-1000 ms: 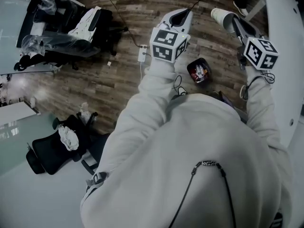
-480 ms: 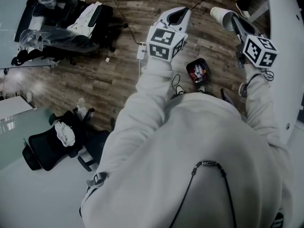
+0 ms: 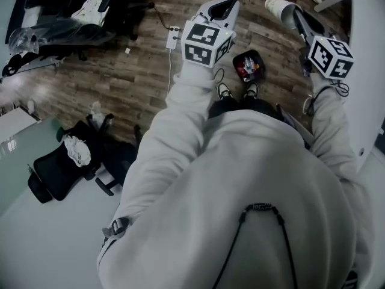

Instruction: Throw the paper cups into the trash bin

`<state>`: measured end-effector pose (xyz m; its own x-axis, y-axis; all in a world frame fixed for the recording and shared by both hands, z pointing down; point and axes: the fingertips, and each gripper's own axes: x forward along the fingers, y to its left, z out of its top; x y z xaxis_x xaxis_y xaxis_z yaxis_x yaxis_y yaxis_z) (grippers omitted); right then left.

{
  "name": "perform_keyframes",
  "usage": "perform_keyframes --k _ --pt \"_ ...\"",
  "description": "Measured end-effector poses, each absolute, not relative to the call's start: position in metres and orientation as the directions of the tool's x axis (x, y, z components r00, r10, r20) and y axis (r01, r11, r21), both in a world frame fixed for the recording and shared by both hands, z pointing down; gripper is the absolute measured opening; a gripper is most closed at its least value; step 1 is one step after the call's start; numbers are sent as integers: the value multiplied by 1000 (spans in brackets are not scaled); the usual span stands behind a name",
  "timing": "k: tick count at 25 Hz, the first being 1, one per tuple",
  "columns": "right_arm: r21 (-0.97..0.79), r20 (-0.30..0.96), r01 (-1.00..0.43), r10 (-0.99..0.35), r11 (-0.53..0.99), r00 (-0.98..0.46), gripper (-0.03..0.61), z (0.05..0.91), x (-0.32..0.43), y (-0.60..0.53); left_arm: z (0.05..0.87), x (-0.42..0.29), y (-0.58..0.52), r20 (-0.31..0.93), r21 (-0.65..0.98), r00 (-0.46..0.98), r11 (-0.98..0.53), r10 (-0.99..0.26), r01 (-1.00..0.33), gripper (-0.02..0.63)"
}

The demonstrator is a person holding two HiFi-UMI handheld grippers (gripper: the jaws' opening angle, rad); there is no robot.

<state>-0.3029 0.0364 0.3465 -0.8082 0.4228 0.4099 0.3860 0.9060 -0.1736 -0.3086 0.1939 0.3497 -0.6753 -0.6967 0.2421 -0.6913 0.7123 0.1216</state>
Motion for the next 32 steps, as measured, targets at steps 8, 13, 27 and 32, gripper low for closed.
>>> perform_keyframes --k 8,13,27,32 --pt "-189 530 419 451 888 -718 41 468 -287 46 469 -278 192 395 210 -613 717 -684 -664 3" --pt "-216 646 421 452 881 -615 41 574 -259 39 553 -254 192 485 276 -559 724 -673 -632 2" --pt "-239 813 460 436 855 -387 41 822 -215 35 749 -242 173 562 384 -469 718 -681 -581 3" --pt "-220 850 496 415 840 -325 41 907 -206 28 827 -229 161 577 429 -441 714 -688 -553 2"
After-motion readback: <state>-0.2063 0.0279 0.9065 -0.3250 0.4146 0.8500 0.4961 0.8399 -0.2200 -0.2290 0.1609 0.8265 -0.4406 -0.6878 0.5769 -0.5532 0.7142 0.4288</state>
